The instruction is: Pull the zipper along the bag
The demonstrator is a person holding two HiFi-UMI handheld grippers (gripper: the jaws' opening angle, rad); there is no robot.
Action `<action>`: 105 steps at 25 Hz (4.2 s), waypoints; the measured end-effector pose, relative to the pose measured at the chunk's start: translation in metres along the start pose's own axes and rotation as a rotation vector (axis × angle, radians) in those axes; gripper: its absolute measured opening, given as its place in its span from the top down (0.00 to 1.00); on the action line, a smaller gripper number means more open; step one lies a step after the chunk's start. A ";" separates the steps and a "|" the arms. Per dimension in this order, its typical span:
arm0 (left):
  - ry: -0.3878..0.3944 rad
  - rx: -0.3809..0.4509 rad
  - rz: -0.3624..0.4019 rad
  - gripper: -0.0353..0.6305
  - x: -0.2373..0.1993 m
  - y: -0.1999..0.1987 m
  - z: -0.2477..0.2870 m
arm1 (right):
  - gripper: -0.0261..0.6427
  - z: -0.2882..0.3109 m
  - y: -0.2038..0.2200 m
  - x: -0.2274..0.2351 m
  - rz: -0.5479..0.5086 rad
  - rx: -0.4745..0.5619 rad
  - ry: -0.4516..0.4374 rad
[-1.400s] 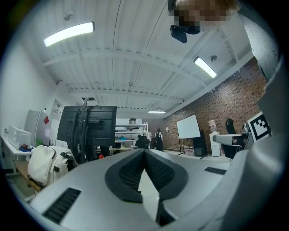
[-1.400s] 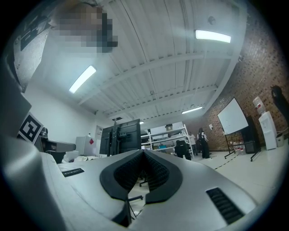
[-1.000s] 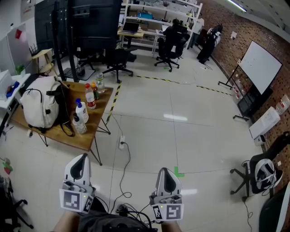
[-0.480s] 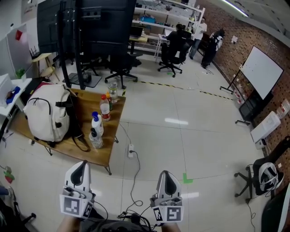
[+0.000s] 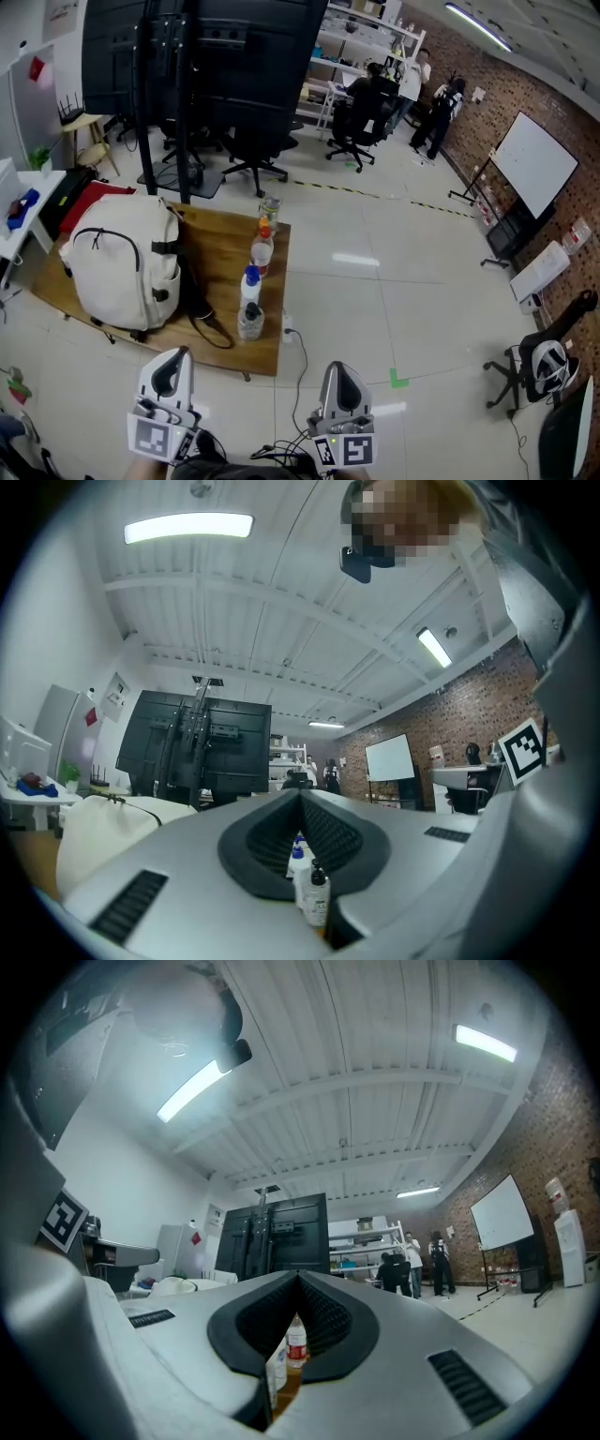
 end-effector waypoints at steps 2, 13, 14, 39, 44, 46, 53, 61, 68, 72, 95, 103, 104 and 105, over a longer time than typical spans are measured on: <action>0.023 -0.008 0.021 0.92 -0.038 -0.003 -0.011 | 0.95 0.016 0.001 -0.042 -0.002 0.005 -0.003; 0.038 -0.032 -0.043 0.92 -0.156 -0.002 -0.050 | 0.95 0.050 0.000 -0.163 0.012 0.008 0.034; 0.044 -0.032 -0.045 0.92 -0.156 -0.002 -0.049 | 0.95 0.049 0.000 -0.164 0.006 0.007 0.040; -0.164 -0.066 -0.016 0.85 -0.261 0.027 0.014 | 0.95 0.133 0.062 -0.191 0.062 -0.018 -0.108; -0.117 -0.081 -0.044 0.85 -0.340 0.039 0.014 | 0.95 0.178 0.081 -0.260 0.037 -0.014 -0.067; -0.096 -0.083 -0.045 0.85 -0.370 0.042 0.014 | 0.95 0.197 0.088 -0.288 0.029 -0.013 -0.062; -0.037 -0.092 -0.081 0.85 -0.452 0.059 0.018 | 0.95 0.241 0.108 -0.354 0.017 -0.013 -0.003; 0.033 -0.113 -0.114 0.79 -0.510 0.065 0.022 | 0.95 0.274 0.115 -0.407 -0.021 -0.011 0.058; 0.137 -0.113 -0.103 0.79 -0.538 0.073 0.022 | 0.95 0.289 0.118 -0.445 -0.053 -0.025 0.114; 0.187 -0.125 -0.112 0.77 -0.542 0.082 0.021 | 0.95 0.292 0.117 -0.455 -0.076 -0.005 0.153; 0.266 -0.208 0.274 0.59 -0.500 0.125 0.059 | 0.95 0.339 0.154 -0.429 -0.001 -0.053 0.041; 0.223 -0.232 0.450 0.58 -0.490 0.118 0.081 | 0.95 0.339 0.172 -0.426 0.045 -0.118 0.002; 0.221 -0.232 0.447 0.58 -0.490 0.118 0.085 | 0.95 0.339 0.175 -0.426 0.048 -0.128 -0.003; 0.217 -0.228 0.444 0.58 -0.490 0.118 0.089 | 0.95 0.339 0.177 -0.426 0.053 -0.138 -0.007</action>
Point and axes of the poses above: the fingertips, and each gripper's own axes: z forward along the fingers, x to its right, y out of its underside, the point moved 4 cm from there along -z, backward along the fingers, and after that the axes turned 8 degrees about x, right-handed, at the moved point
